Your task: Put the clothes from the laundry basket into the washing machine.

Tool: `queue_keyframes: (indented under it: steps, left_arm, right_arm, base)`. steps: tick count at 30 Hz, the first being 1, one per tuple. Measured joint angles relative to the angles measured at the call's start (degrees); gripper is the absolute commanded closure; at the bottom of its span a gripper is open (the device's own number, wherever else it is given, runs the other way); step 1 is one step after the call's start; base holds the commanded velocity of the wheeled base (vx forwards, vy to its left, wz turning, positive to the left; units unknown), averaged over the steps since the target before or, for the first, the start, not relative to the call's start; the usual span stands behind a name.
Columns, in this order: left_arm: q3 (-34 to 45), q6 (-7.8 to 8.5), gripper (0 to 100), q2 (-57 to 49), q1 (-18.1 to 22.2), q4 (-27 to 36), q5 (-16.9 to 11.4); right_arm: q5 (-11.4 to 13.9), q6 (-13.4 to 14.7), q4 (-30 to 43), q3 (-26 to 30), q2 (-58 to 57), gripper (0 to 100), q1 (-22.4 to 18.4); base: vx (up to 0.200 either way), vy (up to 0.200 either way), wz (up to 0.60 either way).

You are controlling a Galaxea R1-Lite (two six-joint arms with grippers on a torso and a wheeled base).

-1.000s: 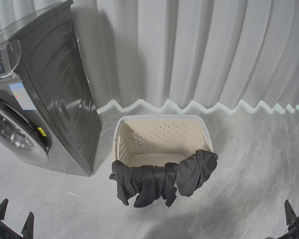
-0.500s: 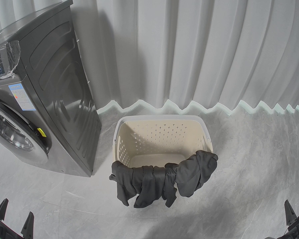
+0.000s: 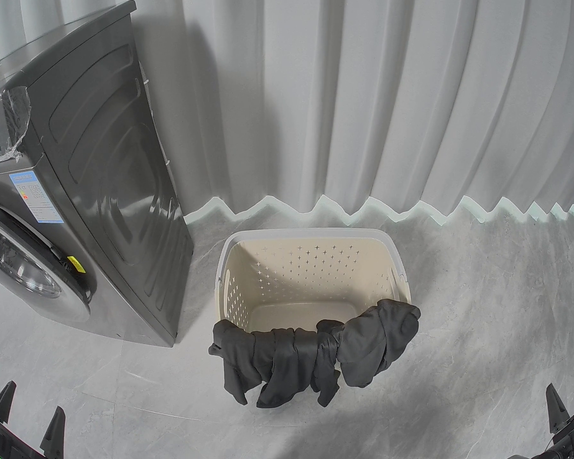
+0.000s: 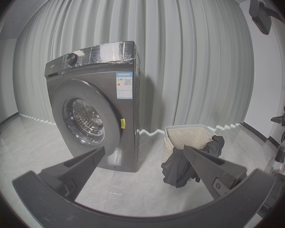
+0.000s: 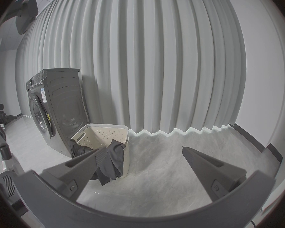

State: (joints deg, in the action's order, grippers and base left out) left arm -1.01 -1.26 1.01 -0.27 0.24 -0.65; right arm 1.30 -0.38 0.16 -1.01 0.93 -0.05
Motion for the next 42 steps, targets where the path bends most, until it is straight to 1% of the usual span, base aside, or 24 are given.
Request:
queue_keyframes:
  steps: [11, 17, 26, 32, 41, 42]
  left_arm:
    - [0.00, 0.11, 0, 0.00, 0.00, 0.00, 0.00]
    - [0.00, -0.24, 0, 0.00, 0.00, 0.07, -0.11]
    - [0.00, -0.73, 0, 0.00, -0.04, 0.18, -0.06]
    - [0.00, -0.60, 0, 0.00, -0.02, 0.16, -0.04]
    - [0.00, -0.49, 0, 0.02, 0.02, 0.13, -0.01]
    - [0.00, -0.46, 0, 0.00, 0.00, 0.09, 0.00]
  right_arm:
    - [0.00, 0.05, 0.02, 0.00, 0.00, 0, 0.05]
    - [0.00, 0.05, 0.00, 0.00, 0.00, 0, 0.05]
    - [0.00, 0.05, 0.02, 0.00, 0.00, 0, 0.00]
    - [0.00, 0.05, 0.02, 0.00, 0.00, 0, -0.02]
    - [0.00, 0.05, 0.02, 0.00, 0.00, 0, 0.00]
    - [0.00, 0.05, 0.00, 0.00, 0.00, 0, -0.02]
  base:
    - [0.000, 0.000, 0.00]
    - [0.000, 0.000, 0.00]
    - [0.200, 0.000, 0.00]
    - [0.200, 0.000, 0.00]
    - [0.000, 0.000, 0.00]
    - [0.000, -0.200, 0.00]
